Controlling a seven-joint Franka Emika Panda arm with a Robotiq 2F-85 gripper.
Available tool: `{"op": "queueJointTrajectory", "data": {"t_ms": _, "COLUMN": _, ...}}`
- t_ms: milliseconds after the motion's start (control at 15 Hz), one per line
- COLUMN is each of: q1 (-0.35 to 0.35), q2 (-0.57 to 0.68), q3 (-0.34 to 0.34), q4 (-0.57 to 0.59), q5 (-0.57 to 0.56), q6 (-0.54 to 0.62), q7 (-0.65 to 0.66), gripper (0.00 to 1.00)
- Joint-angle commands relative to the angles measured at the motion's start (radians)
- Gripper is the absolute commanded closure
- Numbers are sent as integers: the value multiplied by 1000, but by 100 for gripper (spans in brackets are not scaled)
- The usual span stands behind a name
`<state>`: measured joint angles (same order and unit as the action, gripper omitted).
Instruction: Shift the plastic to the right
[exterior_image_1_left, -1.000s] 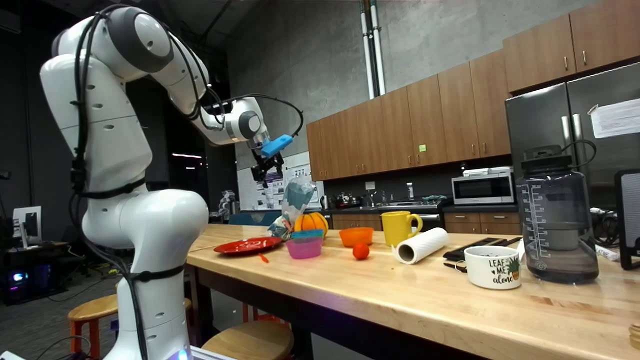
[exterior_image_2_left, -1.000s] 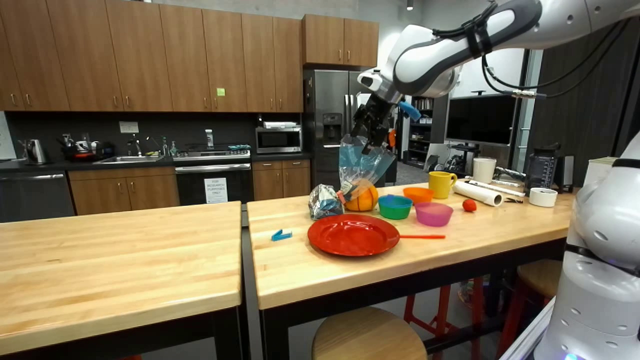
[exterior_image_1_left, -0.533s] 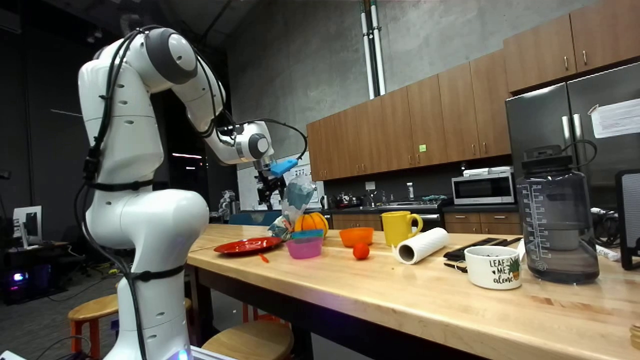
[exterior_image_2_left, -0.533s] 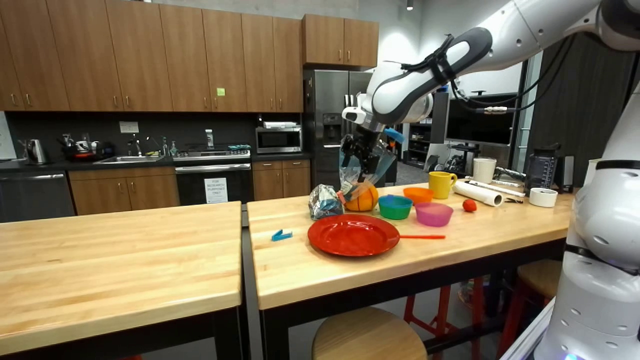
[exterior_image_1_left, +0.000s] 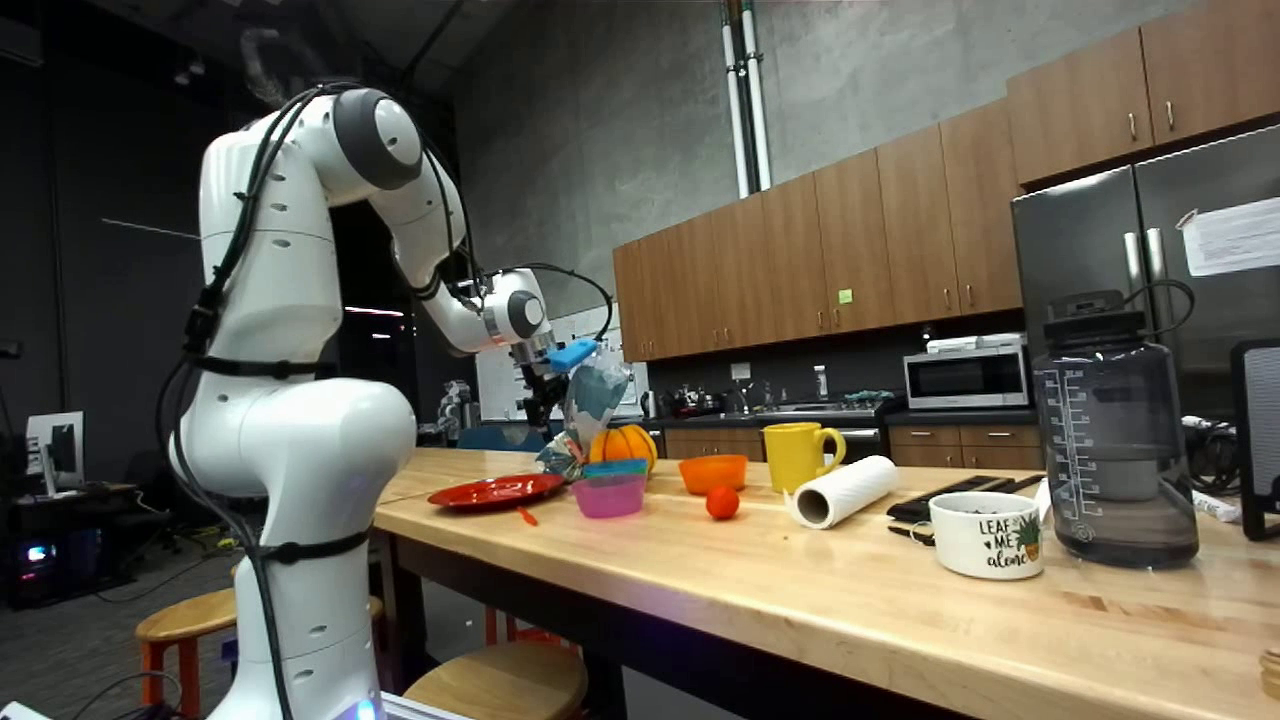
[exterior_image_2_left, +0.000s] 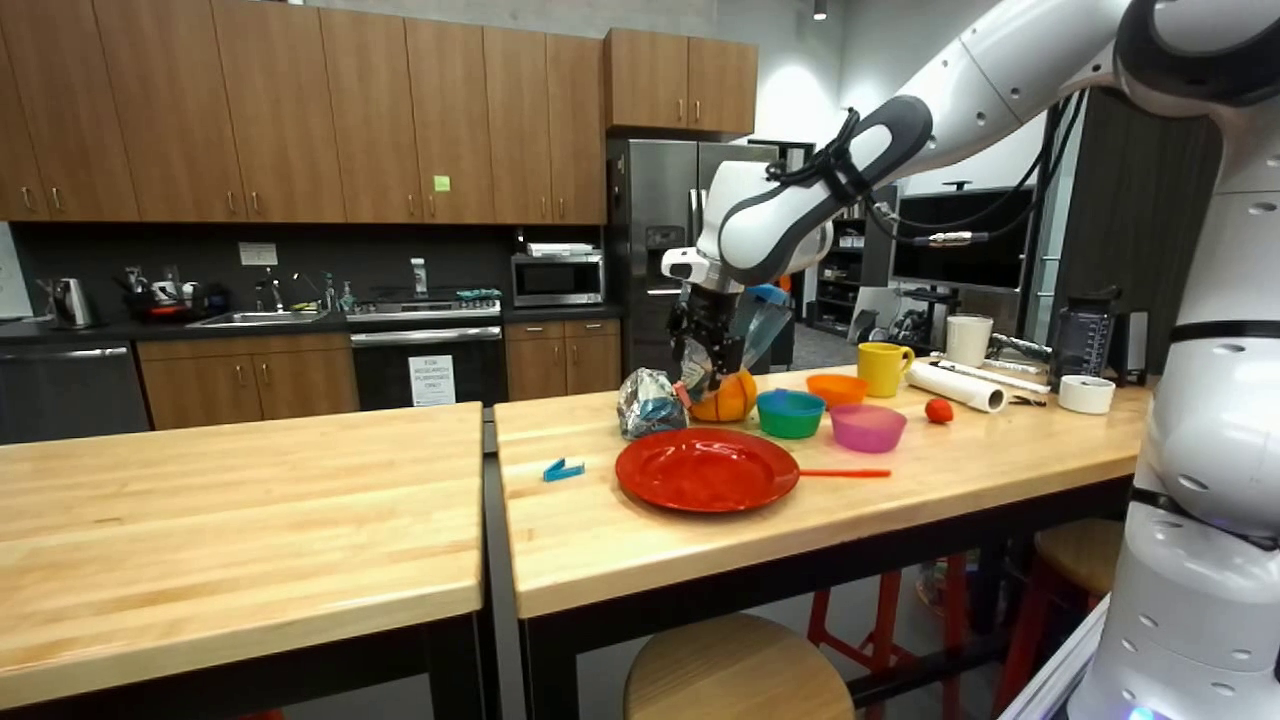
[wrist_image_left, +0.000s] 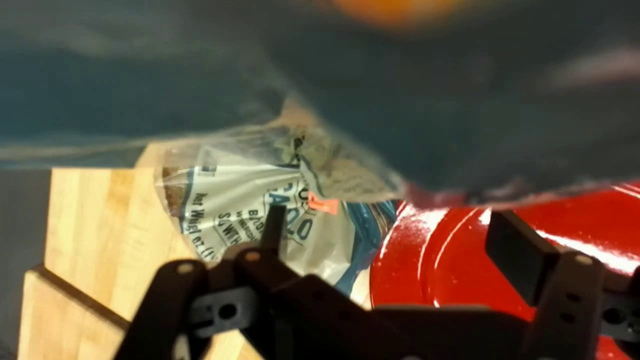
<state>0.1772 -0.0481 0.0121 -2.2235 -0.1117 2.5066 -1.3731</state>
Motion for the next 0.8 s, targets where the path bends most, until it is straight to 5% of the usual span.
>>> {"op": "queueJointTrajectory", "data": {"t_ms": 0, "q1": -47, "q2": 61, "q3": 27, "q4": 41, "q5": -155, "q6": 8, "q7": 75, "gripper": 0}}
{"op": "queueJointTrajectory", "data": {"t_ms": 67, "q1": -55, "q2": 77, "q3": 27, "q4": 49, "q5": -202, "q6": 5, "q7": 103, "gripper": 0}}
{"op": "queueJointTrajectory", "data": {"t_ms": 133, "q1": -60, "q2": 89, "q3": 27, "q4": 56, "q5": -232, "q6": 1, "q7": 121, "gripper": 25}}
{"op": "queueJointTrajectory", "data": {"t_ms": 267, "q1": -67, "q2": 102, "q3": 29, "q4": 65, "q5": -249, "q6": -7, "q7": 134, "gripper": 31}}
{"op": "queueJointTrajectory", "data": {"t_ms": 733, "q1": -75, "q2": 108, "q3": 39, "q4": 90, "q5": -230, "q6": -4, "q7": 156, "gripper": 86}}
